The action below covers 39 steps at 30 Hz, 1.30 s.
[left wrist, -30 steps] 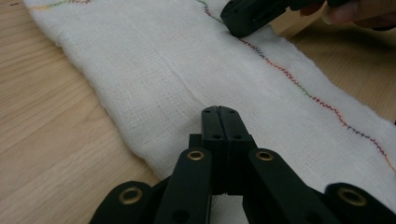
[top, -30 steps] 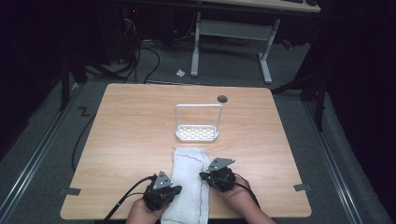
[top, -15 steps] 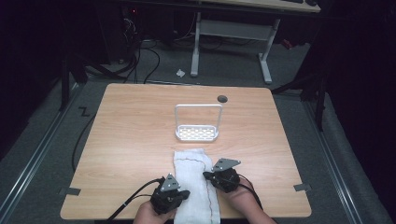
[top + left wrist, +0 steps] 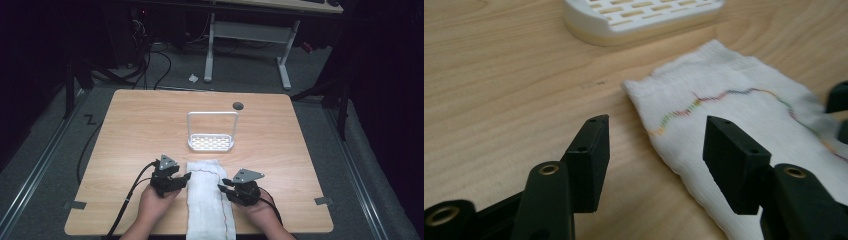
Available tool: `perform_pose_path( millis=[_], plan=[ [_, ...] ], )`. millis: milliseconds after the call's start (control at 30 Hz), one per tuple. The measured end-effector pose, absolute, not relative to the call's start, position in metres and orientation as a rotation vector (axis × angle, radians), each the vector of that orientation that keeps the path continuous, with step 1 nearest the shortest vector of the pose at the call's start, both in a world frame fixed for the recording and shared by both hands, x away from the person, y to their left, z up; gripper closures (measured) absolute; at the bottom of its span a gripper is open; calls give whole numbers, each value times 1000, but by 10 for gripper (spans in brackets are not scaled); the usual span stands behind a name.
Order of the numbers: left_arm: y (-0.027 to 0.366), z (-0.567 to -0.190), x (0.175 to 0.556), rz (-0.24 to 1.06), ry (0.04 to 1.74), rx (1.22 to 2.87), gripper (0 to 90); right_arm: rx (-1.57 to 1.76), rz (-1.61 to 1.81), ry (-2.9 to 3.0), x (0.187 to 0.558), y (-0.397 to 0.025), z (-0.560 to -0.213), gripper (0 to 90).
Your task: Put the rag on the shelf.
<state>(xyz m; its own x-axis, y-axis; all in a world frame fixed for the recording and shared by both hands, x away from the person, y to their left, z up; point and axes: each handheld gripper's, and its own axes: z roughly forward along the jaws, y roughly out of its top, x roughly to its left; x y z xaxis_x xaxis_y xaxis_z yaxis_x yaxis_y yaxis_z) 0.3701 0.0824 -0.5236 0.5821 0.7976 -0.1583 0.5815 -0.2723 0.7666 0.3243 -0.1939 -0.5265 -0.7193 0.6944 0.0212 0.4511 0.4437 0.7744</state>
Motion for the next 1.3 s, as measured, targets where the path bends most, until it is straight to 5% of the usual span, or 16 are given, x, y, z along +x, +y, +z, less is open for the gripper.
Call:
perform_pose_path(
  millis=[233,433,567,900,1300],
  plan=[
    [68,-533,387,260,1132,1988,510,1041,1169,2353,329,-203,-526,623],
    [65,-536,386,242,1109,1967,689,1096,1194,2314,333,-205,-526,570],
    [63,-536,378,358,1098,1947,830,1148,1186,2321,340,-202,-529,582],
    [62,-537,376,359,1084,1951,848,1262,1082,2348,381,-181,-530,617],
    [66,-538,377,308,1102,1934,846,1222,1127,2349,380,-175,-535,804]
  ],
)
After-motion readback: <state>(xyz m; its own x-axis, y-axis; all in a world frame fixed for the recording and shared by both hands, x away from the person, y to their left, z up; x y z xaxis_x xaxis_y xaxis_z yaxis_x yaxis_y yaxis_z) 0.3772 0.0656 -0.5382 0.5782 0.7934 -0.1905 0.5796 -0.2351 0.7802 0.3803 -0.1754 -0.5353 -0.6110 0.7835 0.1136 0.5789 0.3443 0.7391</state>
